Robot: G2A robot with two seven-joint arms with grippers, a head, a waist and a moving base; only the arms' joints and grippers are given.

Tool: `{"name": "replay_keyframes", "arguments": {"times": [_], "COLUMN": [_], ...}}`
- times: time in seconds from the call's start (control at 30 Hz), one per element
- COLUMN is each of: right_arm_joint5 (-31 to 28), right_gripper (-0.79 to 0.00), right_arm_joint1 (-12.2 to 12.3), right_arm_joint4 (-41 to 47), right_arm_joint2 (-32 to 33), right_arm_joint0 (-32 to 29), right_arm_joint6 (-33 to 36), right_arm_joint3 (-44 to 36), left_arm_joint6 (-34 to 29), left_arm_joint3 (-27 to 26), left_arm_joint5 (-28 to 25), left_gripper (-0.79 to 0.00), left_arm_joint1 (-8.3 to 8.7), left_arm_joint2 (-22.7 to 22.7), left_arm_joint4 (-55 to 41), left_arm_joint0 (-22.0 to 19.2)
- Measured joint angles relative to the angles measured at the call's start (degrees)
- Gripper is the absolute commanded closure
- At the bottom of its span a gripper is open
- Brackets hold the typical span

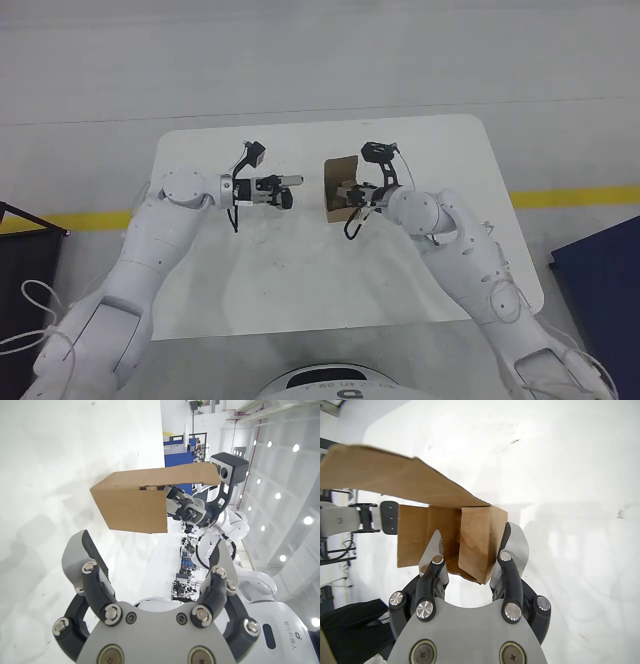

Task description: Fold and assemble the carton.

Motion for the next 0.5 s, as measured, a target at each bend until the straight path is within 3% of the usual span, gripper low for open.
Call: {"name": "replay_keyframes", "arguments": {"times": [0.07, 0.33, 0.5], "right_arm_joint5": [-3.4, -20.2, -23.6], "right_gripper": [-0.345, -0.357, -0.363], "right_arm_joint1": [0.1, 0.5, 0.5], "right_arm_joint4": [4.4, 21.0, 24.0], "right_arm_joint2": [2.2, 8.2, 7.9], "right_arm_joint0": [-0.9, -2.4, -1.3], "right_arm_joint6": [-1.4, -2.9, -2.1], "right_arm_joint3": [1.3, 9.6, 13.7], "left_arm_joint6": [0.8, 3.6, 5.1], "left_arm_joint3": [-1.8, -10.0, -11.8], "left_arm_joint5": [1.3, 8.3, 11.2], "left_gripper": [-0.785, -0.785, -0.785], "left_arm_joint1": [0.8, 2.19, 1.78], "left_arm_joint2": [-1.1, -0.6, 1.0], "left_arm_joint4": [1.8, 12.6, 15.3], "left_arm_joint0": [1.4, 3.9, 2.6]}}
